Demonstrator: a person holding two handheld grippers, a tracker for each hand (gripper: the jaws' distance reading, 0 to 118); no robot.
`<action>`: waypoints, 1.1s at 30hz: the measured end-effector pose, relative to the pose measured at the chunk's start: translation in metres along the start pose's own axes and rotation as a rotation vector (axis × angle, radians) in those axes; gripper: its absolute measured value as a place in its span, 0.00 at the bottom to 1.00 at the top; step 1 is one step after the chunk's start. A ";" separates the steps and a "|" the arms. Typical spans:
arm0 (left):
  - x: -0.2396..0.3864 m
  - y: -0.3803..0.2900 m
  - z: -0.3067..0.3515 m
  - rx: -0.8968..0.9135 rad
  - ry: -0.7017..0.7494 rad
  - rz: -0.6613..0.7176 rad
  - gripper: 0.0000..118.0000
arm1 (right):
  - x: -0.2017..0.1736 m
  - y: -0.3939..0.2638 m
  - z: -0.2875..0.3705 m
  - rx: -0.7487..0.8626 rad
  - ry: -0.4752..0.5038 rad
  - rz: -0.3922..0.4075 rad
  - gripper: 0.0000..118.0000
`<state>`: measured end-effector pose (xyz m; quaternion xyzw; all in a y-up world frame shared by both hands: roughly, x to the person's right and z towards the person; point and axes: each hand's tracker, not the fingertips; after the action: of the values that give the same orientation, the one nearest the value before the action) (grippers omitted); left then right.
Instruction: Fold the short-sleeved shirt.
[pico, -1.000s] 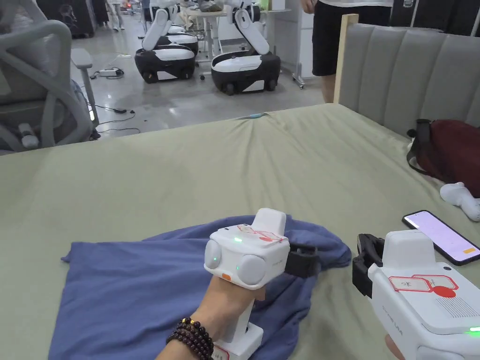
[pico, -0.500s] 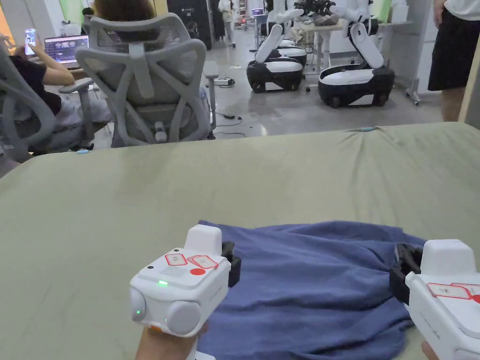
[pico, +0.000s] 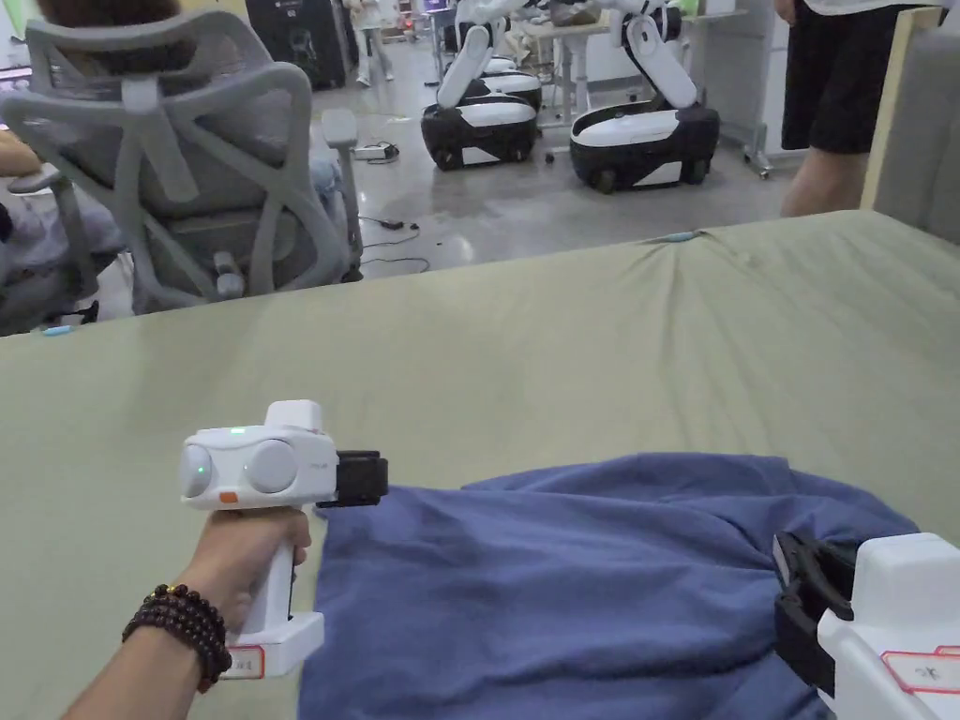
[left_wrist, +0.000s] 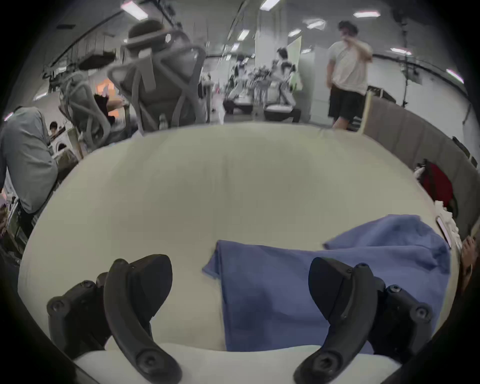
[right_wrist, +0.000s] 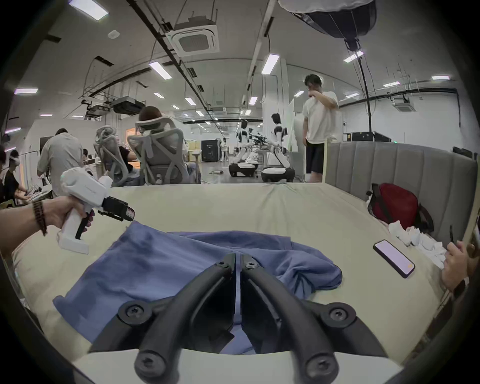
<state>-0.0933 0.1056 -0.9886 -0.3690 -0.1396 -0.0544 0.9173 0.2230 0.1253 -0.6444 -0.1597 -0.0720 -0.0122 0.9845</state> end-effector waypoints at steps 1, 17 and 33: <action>-0.002 0.000 -0.014 -0.012 0.007 -0.004 0.85 | 0.002 -0.003 -0.004 -0.002 -0.006 0.002 0.04; 0.035 -0.018 0.012 -0.009 0.031 -0.067 0.02 | 0.043 -0.006 -0.024 -0.086 -0.094 -0.024 0.04; 0.044 -0.020 0.095 0.103 -0.072 0.033 0.02 | 0.127 -0.025 -0.102 -0.432 -0.176 -0.027 0.92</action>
<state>-0.0759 0.1566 -0.8969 -0.3254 -0.1689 -0.0187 0.9302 0.3611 0.0689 -0.7137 -0.3660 -0.1552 -0.0265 0.9172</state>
